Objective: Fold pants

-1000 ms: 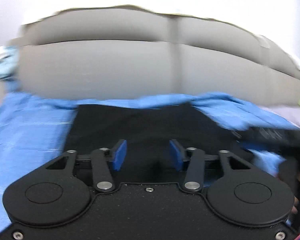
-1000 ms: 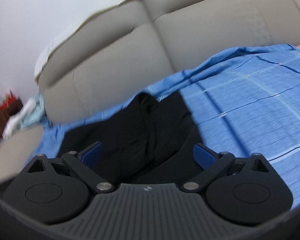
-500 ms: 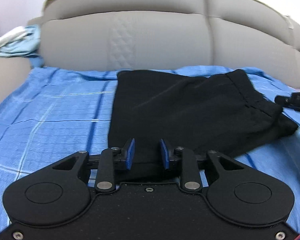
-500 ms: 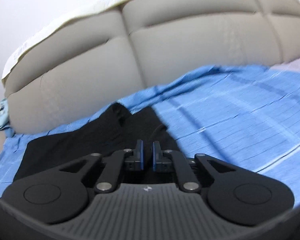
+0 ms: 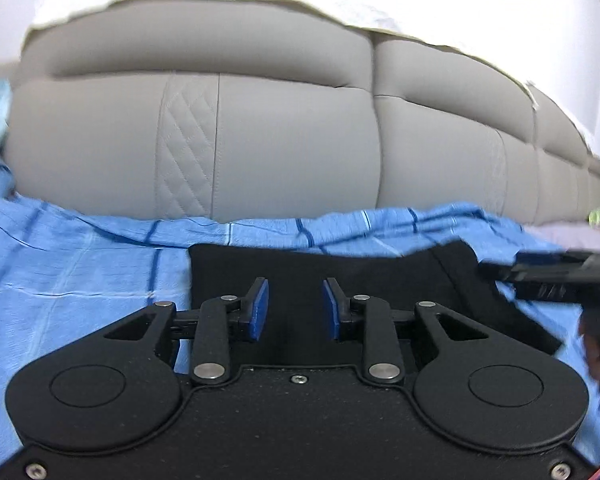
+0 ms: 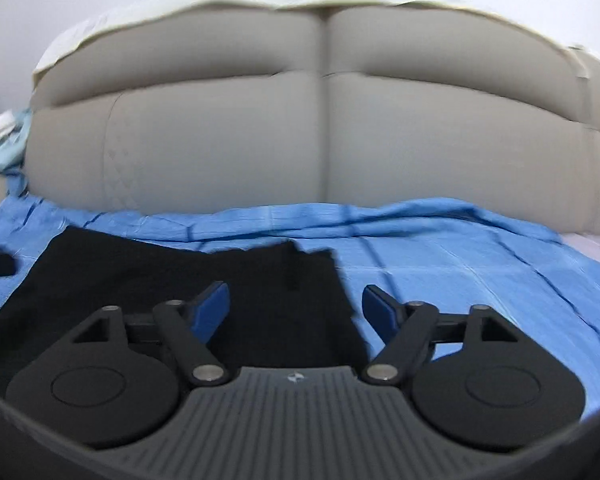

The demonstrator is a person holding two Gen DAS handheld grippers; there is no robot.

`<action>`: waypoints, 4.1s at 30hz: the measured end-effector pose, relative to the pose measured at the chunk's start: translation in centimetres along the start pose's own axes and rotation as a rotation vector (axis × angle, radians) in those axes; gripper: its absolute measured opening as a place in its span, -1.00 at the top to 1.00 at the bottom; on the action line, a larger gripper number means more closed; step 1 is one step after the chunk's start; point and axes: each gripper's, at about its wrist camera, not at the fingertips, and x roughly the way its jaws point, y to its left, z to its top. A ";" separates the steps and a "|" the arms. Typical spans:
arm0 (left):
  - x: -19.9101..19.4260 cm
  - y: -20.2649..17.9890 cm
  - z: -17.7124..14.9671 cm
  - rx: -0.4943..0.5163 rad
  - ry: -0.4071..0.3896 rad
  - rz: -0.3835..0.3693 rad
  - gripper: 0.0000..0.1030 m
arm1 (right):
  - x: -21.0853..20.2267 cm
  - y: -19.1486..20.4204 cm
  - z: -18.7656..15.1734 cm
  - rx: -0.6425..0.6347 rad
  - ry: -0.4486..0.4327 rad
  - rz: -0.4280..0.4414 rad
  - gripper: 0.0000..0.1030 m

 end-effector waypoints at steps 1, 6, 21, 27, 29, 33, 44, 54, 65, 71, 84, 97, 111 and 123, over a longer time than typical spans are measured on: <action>1.4 0.4 0.4 -0.029 0.006 -0.008 0.48 | 1.5 0.5 0.5 -0.010 0.015 0.010 -0.68; 7.9 2.2 -0.1 -0.119 0.079 0.079 0.52 | 8.7 0.5 0.9 0.073 0.254 0.143 -0.77; 6.3 -0.3 -1.0 0.005 0.034 0.135 -0.23 | 5.4 -5.9 -1.5 0.166 0.130 -0.063 -0.29; 1.6 0.8 -1.6 -0.035 0.002 0.145 -0.65 | 2.3 -10.2 -3.0 0.316 0.119 0.165 -0.82; 1.4 1.6 -1.7 -0.069 0.029 0.172 -0.65 | 2.6 -10.4 -3.1 0.318 0.132 0.169 -0.89; 2.4 2.1 -2.2 -0.095 0.119 0.243 -0.70 | 3.5 -8.9 -3.1 0.271 0.134 0.206 -1.00; 4.0 2.5 -3.7 -0.120 0.178 0.210 -0.90 | 3.5 -3.9 -3.4 0.050 0.141 0.255 -1.00; 7.0 4.7 -1.7 -0.140 0.254 0.063 -0.99 | 4.2 -2.9 -2.9 0.042 0.157 0.309 -0.98; 7.3 8.1 -1.3 -0.329 0.179 -0.083 -0.97 | 4.5 -3.8 -2.5 0.191 0.127 0.314 0.11; 7.5 4.7 0.1 -0.169 0.172 0.094 0.84 | 5.0 -3.6 -2.7 0.259 0.111 0.323 0.27; 7.8 4.5 0.8 -0.060 0.169 0.251 -0.10 | 5.6 0.4 -0.9 0.064 0.136 0.177 -0.25; -1.6 0.7 -1.9 -0.017 0.011 0.240 -0.88 | -2.3 -1.2 -3.5 0.067 0.086 0.025 -0.81; -6.6 -4.8 -9.0 -0.006 0.108 0.162 -0.96 | -9.1 5.0 -10.1 -0.082 0.020 0.046 -1.00; -5.3 -5.9 -10.3 0.068 0.130 0.216 -0.99 | -8.9 5.3 -12.2 -0.042 0.004 0.015 -1.00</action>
